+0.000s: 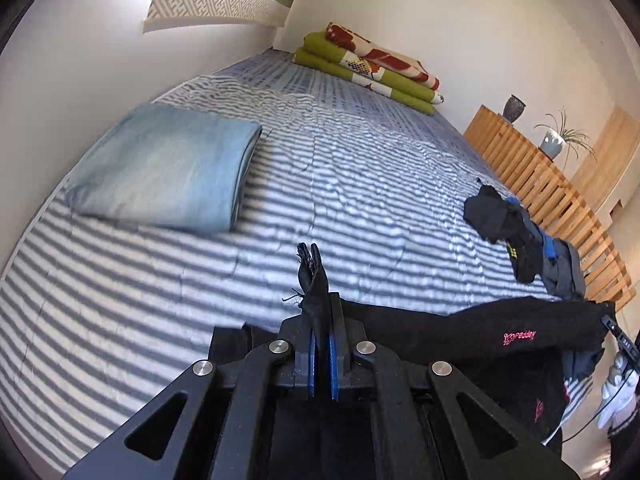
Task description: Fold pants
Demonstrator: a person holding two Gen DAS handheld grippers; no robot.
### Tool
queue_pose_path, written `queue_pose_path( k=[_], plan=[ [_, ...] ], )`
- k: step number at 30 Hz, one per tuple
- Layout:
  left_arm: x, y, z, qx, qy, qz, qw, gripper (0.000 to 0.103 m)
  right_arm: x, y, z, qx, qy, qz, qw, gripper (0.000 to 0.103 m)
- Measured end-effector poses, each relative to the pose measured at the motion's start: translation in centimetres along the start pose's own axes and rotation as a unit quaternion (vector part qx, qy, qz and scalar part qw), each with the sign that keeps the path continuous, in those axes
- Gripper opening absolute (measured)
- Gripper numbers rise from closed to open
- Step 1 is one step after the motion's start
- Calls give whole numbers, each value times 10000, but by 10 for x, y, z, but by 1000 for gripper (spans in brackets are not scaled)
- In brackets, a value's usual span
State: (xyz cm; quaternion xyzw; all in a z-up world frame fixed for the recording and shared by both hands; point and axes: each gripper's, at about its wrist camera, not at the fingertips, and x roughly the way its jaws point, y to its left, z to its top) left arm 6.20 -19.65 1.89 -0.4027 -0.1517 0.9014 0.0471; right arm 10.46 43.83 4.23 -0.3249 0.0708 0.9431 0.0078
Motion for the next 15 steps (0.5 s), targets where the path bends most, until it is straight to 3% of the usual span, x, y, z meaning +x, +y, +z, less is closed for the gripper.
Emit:
queue_pose_path(
  k=[5,9,12,14,15],
  plan=[
    [-3,22,-67,-137,427,52,9990,5,-17,9,-63,-234,210,-35,9995,31],
    [-8,34,-99,-336,621,-17,9975,10,-19,15,-105,-638,621,-153,9959,34],
    [-26,39,-106,-495,492,-63,9975,31,-26,10,-132,-779,1038,-199,9913,34],
    [-39,43,-103,-606,361,-54,9975,49,-40,1,-138,-671,1018,-280,9921,34],
    [-43,46,-104,-663,313,-58,9973,50,-47,-3,-138,-580,968,-310,9931,34]
  ],
)
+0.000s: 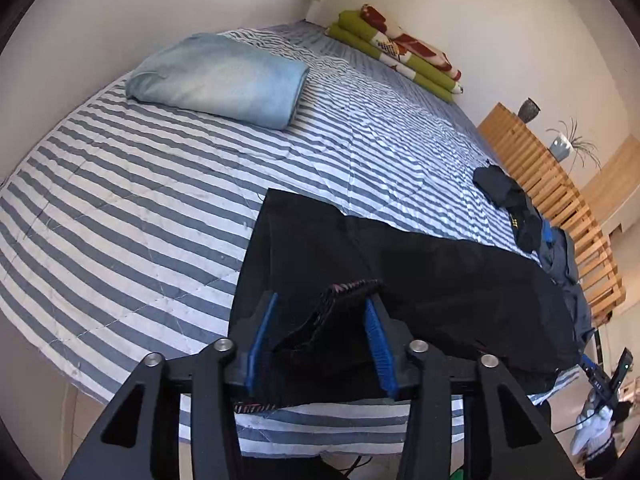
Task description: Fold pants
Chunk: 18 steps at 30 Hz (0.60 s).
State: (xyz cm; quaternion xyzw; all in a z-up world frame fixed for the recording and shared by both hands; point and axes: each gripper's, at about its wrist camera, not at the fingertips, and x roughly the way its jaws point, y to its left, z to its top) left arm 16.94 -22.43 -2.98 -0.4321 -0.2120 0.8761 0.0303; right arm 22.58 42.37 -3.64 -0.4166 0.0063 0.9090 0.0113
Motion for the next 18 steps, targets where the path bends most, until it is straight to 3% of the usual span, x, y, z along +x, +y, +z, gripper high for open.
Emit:
queue_pose_path(
  k=[5,11,12,14,18],
  plan=[
    [-16,8,6,-373,-195,-129,9990,51,-34,0,17,64,-474,84,9988,35],
    [-29,13,4,-697,-298,-256,9968,55,-21,70,42,-865,-534,778,9918,38],
    [-29,16,6,-810,-284,-285,9959,55,-14,87,45,-1041,-489,907,9892,38],
    [-25,19,10,-945,-178,-386,9946,65,2,125,50,-1530,-388,1123,9811,39],
    [-17,16,8,-890,71,-148,9959,72,25,194,43,-2598,-381,1270,9565,45]
  ],
)
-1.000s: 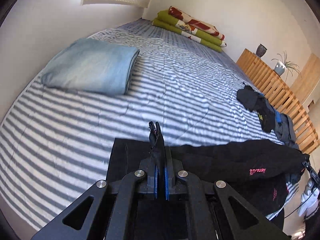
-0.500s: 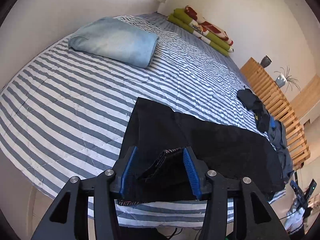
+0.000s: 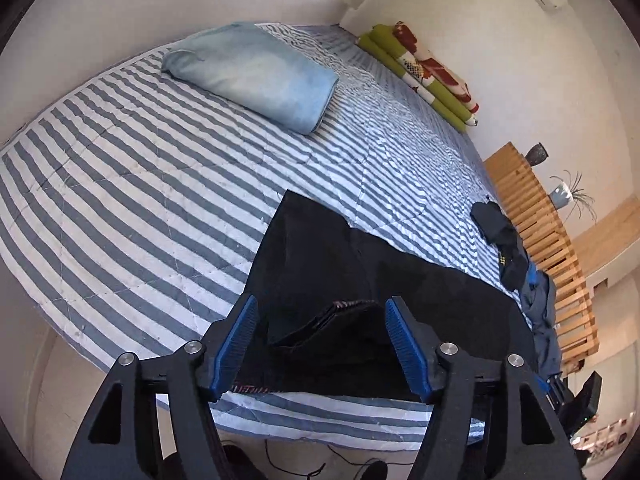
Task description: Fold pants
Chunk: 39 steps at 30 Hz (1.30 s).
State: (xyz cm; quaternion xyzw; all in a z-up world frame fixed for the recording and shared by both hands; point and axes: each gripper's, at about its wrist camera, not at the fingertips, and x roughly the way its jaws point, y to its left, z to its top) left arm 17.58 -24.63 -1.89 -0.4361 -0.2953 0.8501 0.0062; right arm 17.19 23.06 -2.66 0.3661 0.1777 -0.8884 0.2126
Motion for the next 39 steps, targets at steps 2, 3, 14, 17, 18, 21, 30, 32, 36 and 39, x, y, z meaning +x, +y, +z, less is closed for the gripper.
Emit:
queue_pose_path(
  k=[2,3,14,17,18,21,30,32,36,39],
  plan=[
    [1,7,-6,-126,95,72,9998,72,18,22,9,-381,97,81,9992,45],
    [0,12,-8,-218,137,60,9997,72,24,30,12,-518,121,130,9985,46],
    [42,32,28,-1068,921,21,9900,72,65,49,17,-836,565,208,9947,19],
    [68,17,41,-743,1037,299,9914,72,66,47,17,-759,620,238,9949,9],
    [74,9,46,-587,1029,349,9923,71,65,46,17,-762,628,250,9948,7],
    [95,-13,57,-77,1106,617,9919,71,60,48,15,-811,631,242,9944,6],
    [136,-42,50,919,1505,1370,9748,7,56,41,13,-643,626,242,9957,6],
    [128,-48,53,1049,1325,1407,9755,3,55,40,12,-631,635,253,9957,6],
    [94,-64,74,1219,481,1447,9808,3,54,38,9,-612,643,233,9958,5],
    [95,-74,88,1435,402,1746,9733,26,55,35,6,-539,715,295,9955,5]
  ],
)
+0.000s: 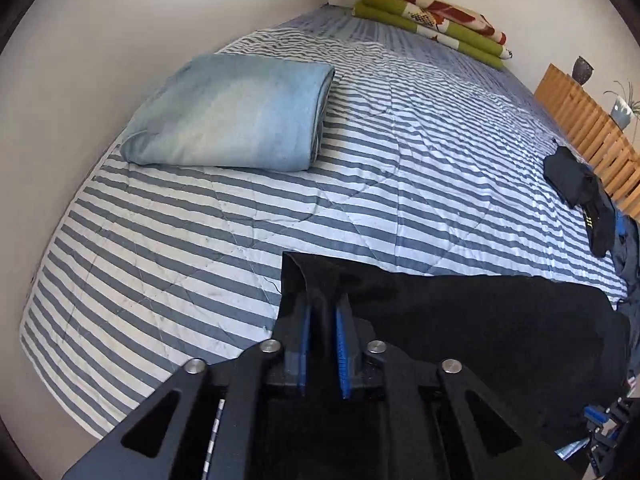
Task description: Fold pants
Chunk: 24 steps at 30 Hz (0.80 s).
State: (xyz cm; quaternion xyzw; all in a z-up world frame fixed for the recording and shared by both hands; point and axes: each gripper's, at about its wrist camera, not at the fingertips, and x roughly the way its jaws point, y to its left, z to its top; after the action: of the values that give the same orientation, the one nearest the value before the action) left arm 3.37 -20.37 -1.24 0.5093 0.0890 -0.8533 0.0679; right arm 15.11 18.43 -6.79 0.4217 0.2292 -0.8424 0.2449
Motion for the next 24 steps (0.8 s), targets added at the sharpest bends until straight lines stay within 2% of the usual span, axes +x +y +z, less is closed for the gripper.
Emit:
queue_pose_path(
  k=[1,2,5,7,10,13,16,17,19,20,22,24],
  plan=[
    [0,1,3,72,124,106,9998,47,2,0,0,-22,39,-19,10000,5],
    [-3,1,3,126,56,178,9997,57,3,1,-1,-44,58,-36,10000,5],
    [-19,9,-2,223,-75,214,9995,58,-1,0,-1,18,59,60,10000,5],
    [-26,25,-11,-20,-33,151,9999,59,-9,-4,-3,106,16,163,9998,5],
    [-27,30,-34,-173,58,-299,9994,59,-25,-16,-8,231,-86,35,9997,5],
    [-24,11,-61,121,163,-370,9991,58,-48,-44,-18,763,-251,-94,9967,6],
    [-30,-25,-81,560,131,-595,9966,58,-72,-77,-39,1446,-290,-263,9887,7],
    [-35,-39,-86,734,90,-713,9947,58,-80,-88,-49,1657,-288,-414,9849,11],
    [-44,-72,-94,1077,62,-1028,9888,59,-95,-111,-71,2092,-202,-781,9745,28],
    [-49,-89,-97,1278,19,-1152,9851,58,-100,-121,-81,2294,-173,-911,9689,40],
    [-56,-127,-106,1777,-11,-1399,9741,59,-107,-145,-102,2764,-90,-1112,9546,42],
    [-60,-167,-119,2348,5,-1590,9589,59,-110,-163,-119,3233,-34,-1117,9397,42]
  ],
)
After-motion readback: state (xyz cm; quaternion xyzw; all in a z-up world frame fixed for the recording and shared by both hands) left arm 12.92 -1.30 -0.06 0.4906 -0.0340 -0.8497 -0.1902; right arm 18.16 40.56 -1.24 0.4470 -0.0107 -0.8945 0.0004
